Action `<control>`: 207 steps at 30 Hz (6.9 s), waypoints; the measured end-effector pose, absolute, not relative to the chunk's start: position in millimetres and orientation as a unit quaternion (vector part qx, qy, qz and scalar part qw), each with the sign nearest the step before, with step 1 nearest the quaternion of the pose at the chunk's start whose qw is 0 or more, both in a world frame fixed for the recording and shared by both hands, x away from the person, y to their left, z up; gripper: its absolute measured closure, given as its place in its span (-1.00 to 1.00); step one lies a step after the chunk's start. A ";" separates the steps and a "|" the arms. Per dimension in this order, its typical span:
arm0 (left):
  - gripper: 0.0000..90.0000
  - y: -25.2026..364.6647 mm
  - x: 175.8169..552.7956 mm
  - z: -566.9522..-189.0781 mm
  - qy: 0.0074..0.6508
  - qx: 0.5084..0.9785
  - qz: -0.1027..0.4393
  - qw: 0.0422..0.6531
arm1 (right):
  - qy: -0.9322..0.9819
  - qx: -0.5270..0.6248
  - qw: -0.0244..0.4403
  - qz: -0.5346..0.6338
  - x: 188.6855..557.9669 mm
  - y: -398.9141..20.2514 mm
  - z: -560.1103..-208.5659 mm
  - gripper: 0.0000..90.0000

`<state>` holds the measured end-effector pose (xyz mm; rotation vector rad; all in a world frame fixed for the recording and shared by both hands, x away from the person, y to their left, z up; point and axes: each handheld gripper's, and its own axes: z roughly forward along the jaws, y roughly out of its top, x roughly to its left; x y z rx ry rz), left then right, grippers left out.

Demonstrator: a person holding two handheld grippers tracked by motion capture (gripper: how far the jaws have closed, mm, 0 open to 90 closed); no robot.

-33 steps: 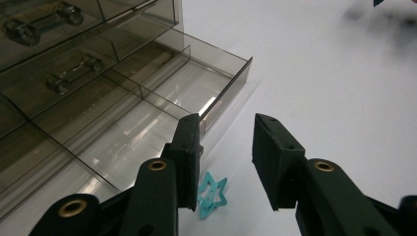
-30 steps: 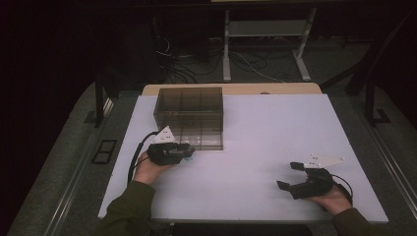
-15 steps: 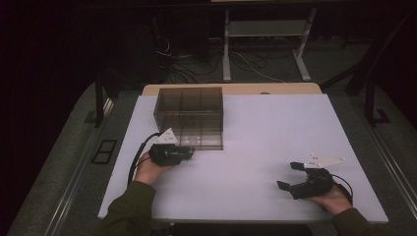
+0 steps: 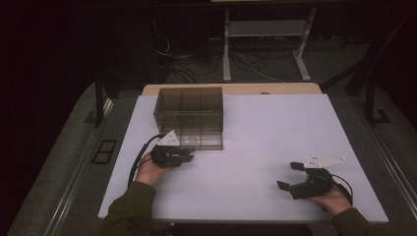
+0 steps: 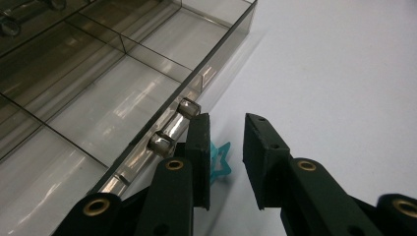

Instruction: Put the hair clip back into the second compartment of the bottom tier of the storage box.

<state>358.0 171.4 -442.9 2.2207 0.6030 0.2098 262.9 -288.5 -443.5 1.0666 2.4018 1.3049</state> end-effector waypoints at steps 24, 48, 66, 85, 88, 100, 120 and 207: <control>0.69 171.3 360.6 -450.3 0.240 0.888 0.081 0.384 | 0.814 0.361 0.102 0.443 263.0 -288.5 -443.6 -0.80; 0.95 173.3 360.6 -446.1 0.254 0.881 0.074 0.393 | 0.814 0.361 0.102 0.442 263.0 -288.6 -443.5 -0.80; 0.95 171.5 354.5 -437.3 0.255 0.872 0.073 0.412 | 0.816 0.359 0.100 0.441 263.4 -288.7 -444.4 -0.80; 0.95 170.2 348.4 -427.4 0.250 0.866 0.072 0.427 | 0.817 0.356 0.102 0.441 264.3 -287.0 -445.7 -0.80; 0.95 171.2 348.6 -426.5 0.252 0.863 0.073 0.431 | 0.818 0.357 0.102 0.440 264.5 -287.0 -445.9 -0.80; 0.95 178.0 351.4 -416.7 0.261 0.851 0.077 0.450 | 0.816 0.360 0.103 0.441 265.0 -287.3 -446.3 -0.80; 0.95 179.7 359.1 -401.3 0.257 0.844 0.077 0.464 | 0.814 0.363 0.104 0.441 265.4 -289.0 -446.3 -0.80; 0.94 158.1 418.8 -434.2 0.309 0.854 0.093 0.408 | 0.814 0.366 0.107 0.439 264.1 -289.9 -446.9 -0.80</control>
